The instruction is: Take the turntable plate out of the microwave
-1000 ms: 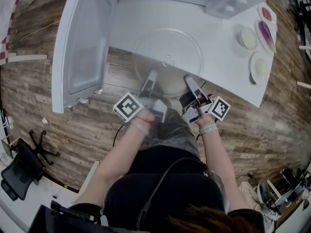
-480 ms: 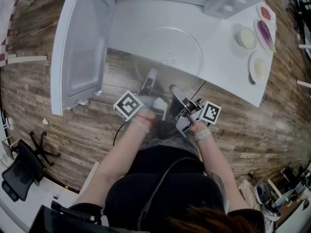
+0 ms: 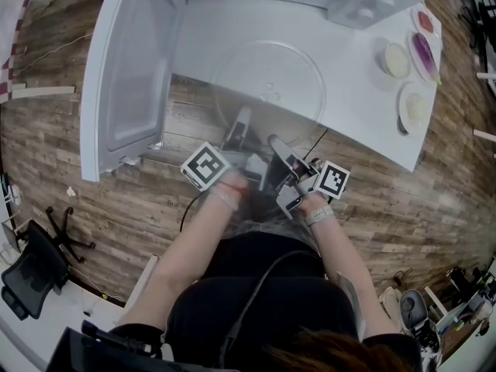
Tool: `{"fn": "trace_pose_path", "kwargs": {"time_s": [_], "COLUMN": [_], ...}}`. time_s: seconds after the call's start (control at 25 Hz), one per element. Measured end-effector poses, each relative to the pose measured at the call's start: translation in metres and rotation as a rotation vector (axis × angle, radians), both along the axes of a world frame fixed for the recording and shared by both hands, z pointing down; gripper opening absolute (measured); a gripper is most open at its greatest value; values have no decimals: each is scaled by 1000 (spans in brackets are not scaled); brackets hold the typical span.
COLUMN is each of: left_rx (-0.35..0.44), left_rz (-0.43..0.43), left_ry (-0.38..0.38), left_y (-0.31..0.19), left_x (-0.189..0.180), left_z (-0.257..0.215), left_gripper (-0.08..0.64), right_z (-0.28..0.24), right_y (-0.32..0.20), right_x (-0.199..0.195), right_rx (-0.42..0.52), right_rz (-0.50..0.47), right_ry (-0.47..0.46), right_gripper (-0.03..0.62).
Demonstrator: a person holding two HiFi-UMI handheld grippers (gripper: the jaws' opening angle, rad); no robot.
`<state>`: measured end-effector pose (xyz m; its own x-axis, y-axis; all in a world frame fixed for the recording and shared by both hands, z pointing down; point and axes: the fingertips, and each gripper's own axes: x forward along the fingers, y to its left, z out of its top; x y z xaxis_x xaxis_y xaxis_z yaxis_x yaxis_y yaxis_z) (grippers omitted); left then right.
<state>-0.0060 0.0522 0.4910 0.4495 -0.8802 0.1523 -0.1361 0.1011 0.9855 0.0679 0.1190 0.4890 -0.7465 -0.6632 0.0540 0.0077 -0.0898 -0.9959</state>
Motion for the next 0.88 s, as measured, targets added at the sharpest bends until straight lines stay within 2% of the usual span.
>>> {"fn": "trace_pose_path", "kwargs": {"time_s": [0.16,0.28,0.36,0.6,0.88], "left_rx": [16,14,12,58,85], "left_rz": [3,-3,4,84,134], "left_ry": [8,50,53,-69,-117], "left_y": [-2,-1,-1,-3,-3], "left_x": [1,5,6,3,1], "left_z": [-1,-3,-3,-1,0], "left_gripper": [38,38,38,43,58], "right_z": [-3,-3,-3,-3,-4], "right_y": [-1,-1,-2,-5,-13], "right_x": [0,1,1,2,7], "right_rx": [10,12,15,14,21], "right_rz": [6,9,9,7,12], "right_ry": [-5,-1,3,18,25], "right_gripper": [49,49,49,49,49]}}
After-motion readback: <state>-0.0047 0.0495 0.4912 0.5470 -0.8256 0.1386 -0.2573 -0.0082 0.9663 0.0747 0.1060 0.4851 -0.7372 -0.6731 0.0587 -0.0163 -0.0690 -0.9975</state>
